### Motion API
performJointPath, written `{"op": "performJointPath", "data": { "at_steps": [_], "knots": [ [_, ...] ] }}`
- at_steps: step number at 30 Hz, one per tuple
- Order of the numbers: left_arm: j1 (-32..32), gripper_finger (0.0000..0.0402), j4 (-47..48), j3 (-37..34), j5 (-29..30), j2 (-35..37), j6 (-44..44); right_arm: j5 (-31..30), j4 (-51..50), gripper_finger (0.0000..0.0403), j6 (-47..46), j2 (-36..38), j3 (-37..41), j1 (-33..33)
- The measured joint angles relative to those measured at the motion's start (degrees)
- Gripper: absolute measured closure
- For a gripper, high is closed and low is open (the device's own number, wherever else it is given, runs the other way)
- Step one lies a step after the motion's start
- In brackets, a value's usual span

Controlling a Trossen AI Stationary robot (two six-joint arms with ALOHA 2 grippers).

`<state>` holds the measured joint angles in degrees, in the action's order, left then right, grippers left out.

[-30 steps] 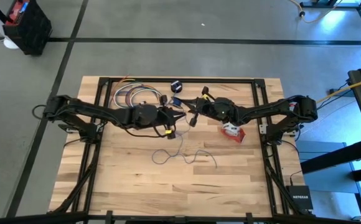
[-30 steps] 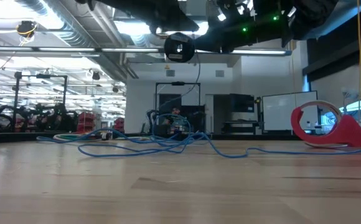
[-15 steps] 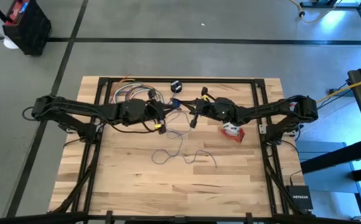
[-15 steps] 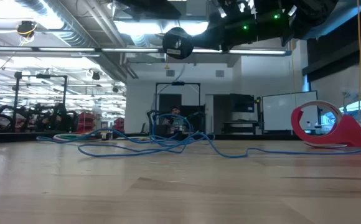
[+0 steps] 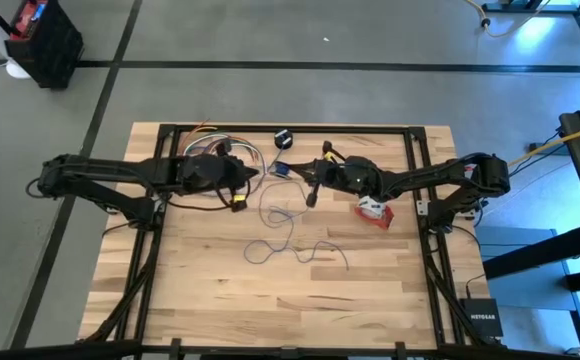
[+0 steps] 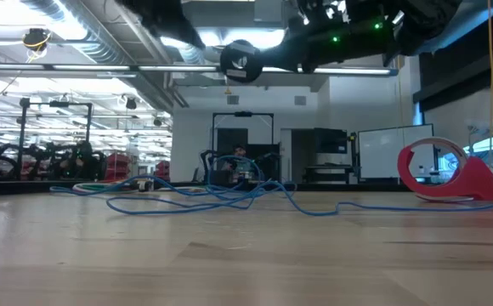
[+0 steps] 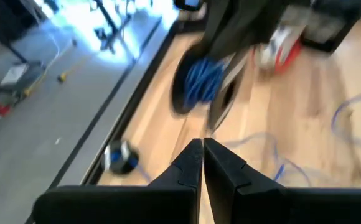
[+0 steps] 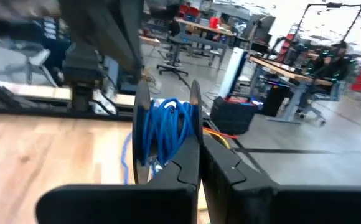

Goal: Coil cords
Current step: Coil the blue wire onto the spool

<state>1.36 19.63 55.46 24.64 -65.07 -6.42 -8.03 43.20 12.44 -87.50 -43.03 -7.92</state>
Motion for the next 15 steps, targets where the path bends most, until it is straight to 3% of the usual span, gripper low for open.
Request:
{"op": "performJointPath", "data": {
  "at_steps": [6,15],
  "knots": [
    [1.43,0.0394,2.99,-1.38,0.02,-1.06,1.87,1.25,0.09,0.0393,-0.13,0.00,0.00,0.02],
    [1.21,0.0380,-2.74,-6.84,-1.25,-1.35,7.75,1.07,0.21,0.0393,-0.15,0.02,-0.04,0.02]
  ]
}}
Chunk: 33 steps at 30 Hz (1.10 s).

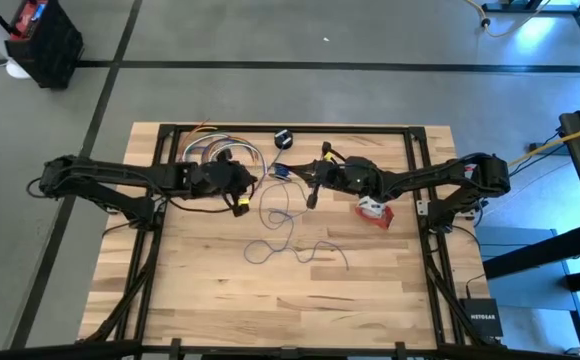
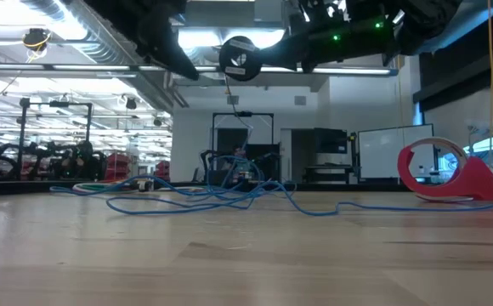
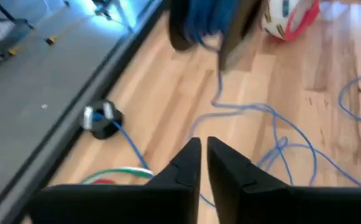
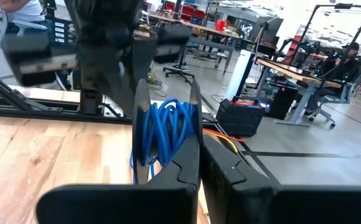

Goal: Coil cords
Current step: Coil the blue wire onto the spool

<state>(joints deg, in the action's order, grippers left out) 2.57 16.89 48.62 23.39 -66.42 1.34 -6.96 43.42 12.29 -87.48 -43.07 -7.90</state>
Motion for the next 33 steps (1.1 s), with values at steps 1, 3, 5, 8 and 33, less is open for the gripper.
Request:
{"op": "performJointPath", "data": {
  "at_steps": [1,3,5,8,33],
  "knots": [
    [0.00,0.0370,-0.45,-0.71,-0.90,-0.18,0.94,0.00,0.00,0.0393,0.00,0.00,-0.02,0.00],
    [0.00,0.0345,-3.70,-2.19,-2.57,-0.94,2.43,-0.02,0.00,0.0393,-0.02,0.00,-0.02,0.00],
    [-0.01,0.0314,-8.53,-3.88,-4.16,-2.24,3.54,-0.04,0.02,0.0393,-0.02,0.00,-0.02,0.00],
    [-0.09,0.0272,-16.25,-6.26,-5.27,-6.09,5.79,-0.04,0.09,0.0393,-0.02,0.02,-0.07,0.00],
    [3.93,0.0269,-42.65,-7.35,-4.19,-23.47,9.03,-0.56,0.03,0.0393,0.17,0.09,-0.09,-0.04]
  ]
}}
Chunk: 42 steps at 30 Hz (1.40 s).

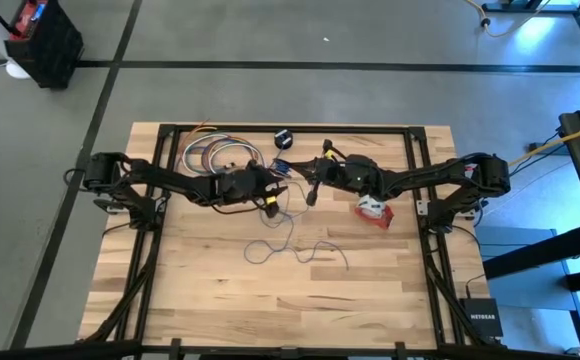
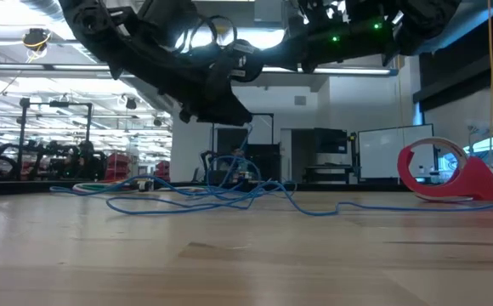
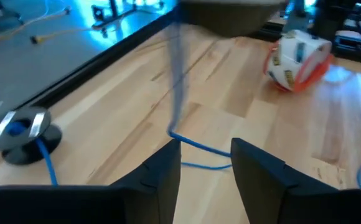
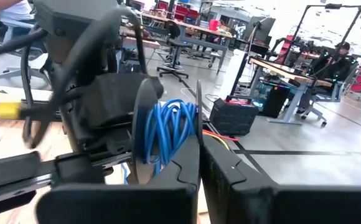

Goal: Coil cords
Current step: Coil the blue wire onto the spool

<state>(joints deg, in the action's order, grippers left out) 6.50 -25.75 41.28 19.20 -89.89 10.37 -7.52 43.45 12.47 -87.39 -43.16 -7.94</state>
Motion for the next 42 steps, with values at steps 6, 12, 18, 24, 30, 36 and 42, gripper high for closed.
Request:
{"op": "performJointPath", "data": {
  "at_steps": [6,12,18,24,30,36,42],
  "knots": [
    [1.38,0.0270,-0.05,-0.02,0.09,0.00,4.76,0.01,0.01,0.0393,0.00,0.02,0.00,0.00],
    [1.01,0.0272,-0.25,-0.02,-0.15,-0.88,3.76,0.12,0.06,0.0393,0.02,0.02,0.00,0.00],
    [1.62,0.0338,-3.26,-0.02,-0.20,-3.54,-0.30,0.12,0.41,0.0393,0.04,0.02,0.00,0.00],
    [1.10,0.0392,-6.65,-0.04,-0.21,-4.63,-2.06,-0.48,0.89,0.0393,0.03,0.13,-0.03,0.02],
    [-1.53,0.0397,-7.21,0.08,-0.60,-4.45,-4.77,-0.34,0.39,0.0393,0.00,0.11,-0.04,0.11],
    [-4.50,0.0399,-10.59,0.13,-0.54,-4.35,-7.81,-0.38,0.91,0.0393,-0.14,-0.07,0.02,0.16],
    [-6.21,0.0400,-11.49,1.60,-0.59,-4.35,-8.30,-0.56,0.91,0.0393,-0.20,-0.07,0.02,0.15]
  ]
}}
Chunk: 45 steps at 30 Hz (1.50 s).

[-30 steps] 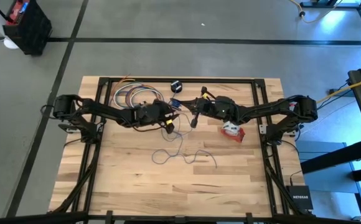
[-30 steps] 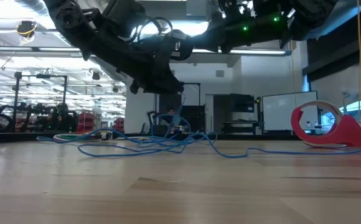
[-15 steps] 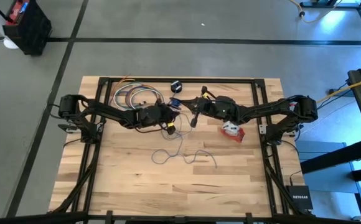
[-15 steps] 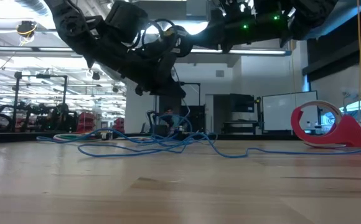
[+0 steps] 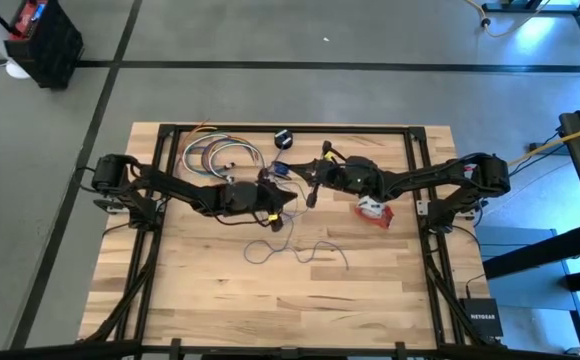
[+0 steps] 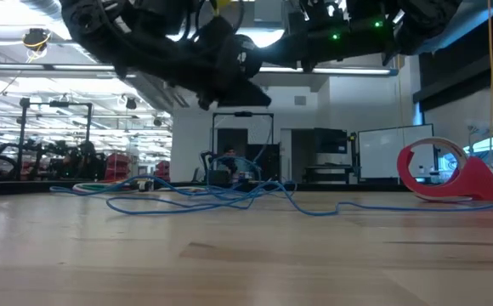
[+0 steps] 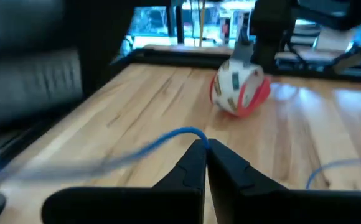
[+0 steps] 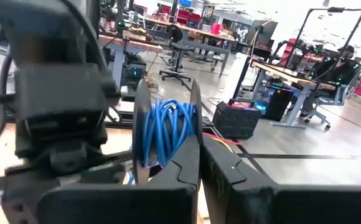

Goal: Coil cords
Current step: Coil the blue wire onto the spool

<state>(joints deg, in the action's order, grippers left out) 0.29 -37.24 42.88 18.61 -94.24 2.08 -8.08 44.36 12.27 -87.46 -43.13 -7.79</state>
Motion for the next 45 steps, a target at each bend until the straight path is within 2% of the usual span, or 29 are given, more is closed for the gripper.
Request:
{"op": "performJointPath", "data": {
  "at_steps": [7,12,16,21,33,45],
  "knots": [
    [-0.36,0.0400,0.97,3.46,0.22,0.06,-2.85,2.13,0.46,0.0393,-1.42,0.00,0.00,0.00],
    [-0.38,0.0400,7.85,3.45,0.49,0.07,-2.31,2.29,0.21,0.0393,-1.49,0.36,0.00,-0.02],
    [-0.27,0.0400,12.45,3.43,6.69,0.07,-2.68,2.63,0.26,0.0393,-1.89,1.40,-0.02,-0.02],
    [0.82,0.0398,9.16,3.43,8.03,0.07,-2.72,5.76,0.68,0.0393,-5.84,1.44,0.00,-0.17],
    [-1.05,0.0397,-4.19,3.37,5.51,-0.04,-3.51,5.93,1.31,0.0393,-7.57,1.46,-0.15,-0.11],
    [-1.71,0.0396,-6.53,3.51,5.37,0.10,-1.57,-0.66,-0.03,0.0393,-5.67,1.28,0.06,-0.08]
  ]
}}
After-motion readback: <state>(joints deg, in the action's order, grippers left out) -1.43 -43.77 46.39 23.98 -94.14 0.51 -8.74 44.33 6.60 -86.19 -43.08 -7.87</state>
